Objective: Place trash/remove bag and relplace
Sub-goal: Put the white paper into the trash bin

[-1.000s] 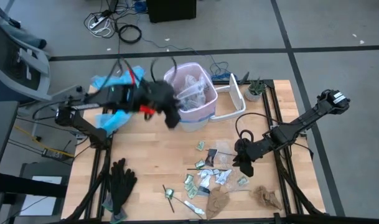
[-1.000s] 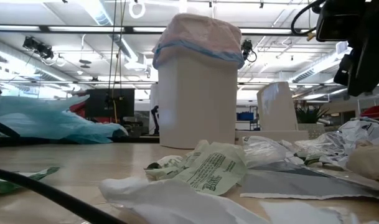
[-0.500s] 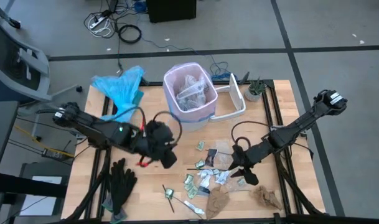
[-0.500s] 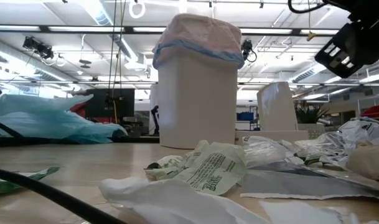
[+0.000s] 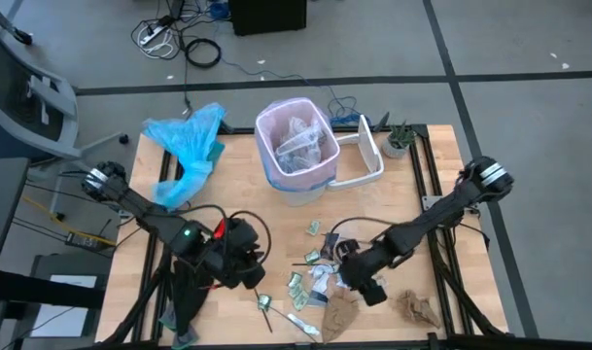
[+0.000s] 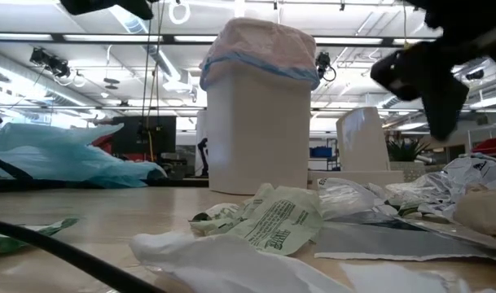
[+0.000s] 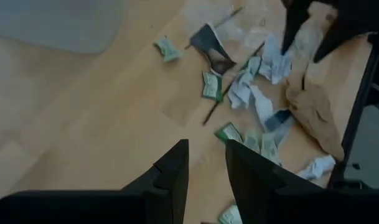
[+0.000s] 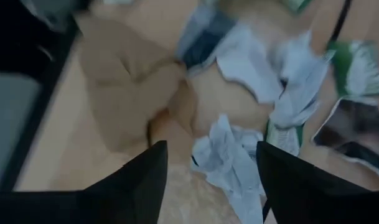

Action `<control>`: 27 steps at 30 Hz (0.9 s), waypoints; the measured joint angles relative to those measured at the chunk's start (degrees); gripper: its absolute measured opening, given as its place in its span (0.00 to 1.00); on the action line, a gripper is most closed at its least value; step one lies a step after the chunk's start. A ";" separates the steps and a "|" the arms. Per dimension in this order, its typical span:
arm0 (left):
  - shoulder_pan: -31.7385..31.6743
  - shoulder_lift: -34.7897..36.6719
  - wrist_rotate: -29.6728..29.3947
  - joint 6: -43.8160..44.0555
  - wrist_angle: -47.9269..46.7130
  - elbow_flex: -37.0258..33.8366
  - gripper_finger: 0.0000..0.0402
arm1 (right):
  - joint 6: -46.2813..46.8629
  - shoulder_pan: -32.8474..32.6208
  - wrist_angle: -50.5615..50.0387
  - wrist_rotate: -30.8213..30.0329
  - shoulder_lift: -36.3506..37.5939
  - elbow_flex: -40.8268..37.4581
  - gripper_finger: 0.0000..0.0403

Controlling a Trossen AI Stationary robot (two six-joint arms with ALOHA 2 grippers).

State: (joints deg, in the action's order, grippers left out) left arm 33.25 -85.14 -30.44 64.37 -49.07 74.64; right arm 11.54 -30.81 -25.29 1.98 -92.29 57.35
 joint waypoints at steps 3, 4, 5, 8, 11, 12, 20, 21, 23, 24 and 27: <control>1.97 0.00 -0.17 0.29 -0.03 -0.01 0.29 | 0.19 0.01 -3.74 -0.70 -5.36 2.79 0.62; 2.72 0.00 -0.21 0.43 -0.03 -0.01 0.29 | 1.33 0.00 -3.75 -0.72 -6.98 3.26 0.62; 3.46 0.00 -0.20 0.67 -0.05 -0.01 0.29 | 2.99 0.02 -3.24 -0.72 -8.38 3.58 0.62; 5.78 0.00 -0.24 2.10 -0.01 0.00 0.29 | 7.96 0.02 -3.84 0.40 -11.67 4.66 0.54; 8.89 0.00 -0.63 4.22 -0.01 -0.01 0.29 | 15.49 0.04 -6.87 1.67 -12.53 6.61 0.31; 10.00 0.00 -0.79 4.76 -0.02 -0.01 0.29 | 16.99 0.02 -8.46 2.11 -12.51 7.24 0.20; 17.05 -1.36 -1.94 4.95 -0.21 0.01 0.29 | 22.78 -0.09 -21.12 -2.73 -7.17 19.21 0.07; 17.58 -1.76 -1.92 4.94 -0.24 0.01 0.29 | 22.79 -0.03 -23.70 -3.71 -6.66 21.63 0.06; 18.46 -2.59 -1.90 4.95 -0.41 0.01 0.29 | 22.28 0.50 -28.40 -5.04 -5.59 27.01 0.03; 18.87 -3.05 -1.92 4.95 -0.51 0.01 0.29 | 21.67 0.85 -30.88 -5.30 -5.30 29.70 0.02; 19.59 -4.37 -1.92 4.95 -0.45 0.01 0.29 | 20.31 2.67 -36.53 -6.92 -5.10 38.19 0.02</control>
State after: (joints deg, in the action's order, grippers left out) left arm 52.84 -89.52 -32.36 69.32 -49.52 74.65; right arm 31.85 -28.14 -61.82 -4.94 -97.38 95.55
